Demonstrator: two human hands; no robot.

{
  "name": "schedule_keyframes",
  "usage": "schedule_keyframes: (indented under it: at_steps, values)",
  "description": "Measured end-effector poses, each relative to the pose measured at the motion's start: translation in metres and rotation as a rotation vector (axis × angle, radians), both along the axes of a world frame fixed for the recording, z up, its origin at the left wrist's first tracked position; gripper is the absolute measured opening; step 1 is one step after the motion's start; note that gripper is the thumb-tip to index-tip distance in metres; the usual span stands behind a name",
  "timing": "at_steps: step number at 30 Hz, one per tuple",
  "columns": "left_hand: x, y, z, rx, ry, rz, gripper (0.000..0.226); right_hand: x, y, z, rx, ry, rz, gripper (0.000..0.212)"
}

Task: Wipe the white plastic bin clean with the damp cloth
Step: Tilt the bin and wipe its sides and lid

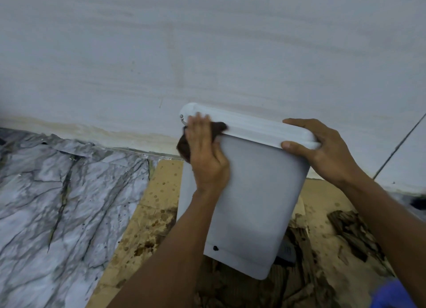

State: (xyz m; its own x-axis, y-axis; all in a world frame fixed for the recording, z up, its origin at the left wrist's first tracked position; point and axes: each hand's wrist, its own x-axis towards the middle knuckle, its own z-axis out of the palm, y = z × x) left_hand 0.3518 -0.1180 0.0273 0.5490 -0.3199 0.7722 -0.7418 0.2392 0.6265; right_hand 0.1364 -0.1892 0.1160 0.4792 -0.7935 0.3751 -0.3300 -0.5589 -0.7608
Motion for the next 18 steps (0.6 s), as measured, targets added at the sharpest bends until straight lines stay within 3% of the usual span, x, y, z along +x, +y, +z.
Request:
schedule_keyframes:
  at_steps: [2, 3, 4, 6, 11, 18]
  values:
    - [0.019, -0.002, 0.014, -0.048, 0.444, 0.106, 0.045, 0.0, 0.001, -0.001, 0.004, -0.005, 0.005, 0.04]
    - [0.028, -0.003, 0.019, -0.044, 0.575, 0.143, 0.045, 0.0, 0.001, -0.001, 0.005, -0.009, 0.008, 0.04]
    - [0.032, -0.003, 0.023, -0.023, 0.582, 0.152, 0.044, -0.001, 0.001, -0.001, 0.002, -0.01, 0.01, 0.04]
    - [0.029, -0.004, 0.023, 0.003, 0.418, 0.083, 0.042, -0.003, -0.001, -0.002, 0.002, -0.012, 0.007, 0.04]
    - [0.009, -0.004, 0.006, -0.067, 0.256, 0.044, 0.042, -0.004, -0.003, -0.004, 0.011, -0.012, 0.004, 0.038]
    - [-0.05, -0.001, -0.024, 0.084, -0.336, -0.13, 0.049, -0.001, -0.002, -0.002, 0.009, -0.045, -0.003, 0.038]
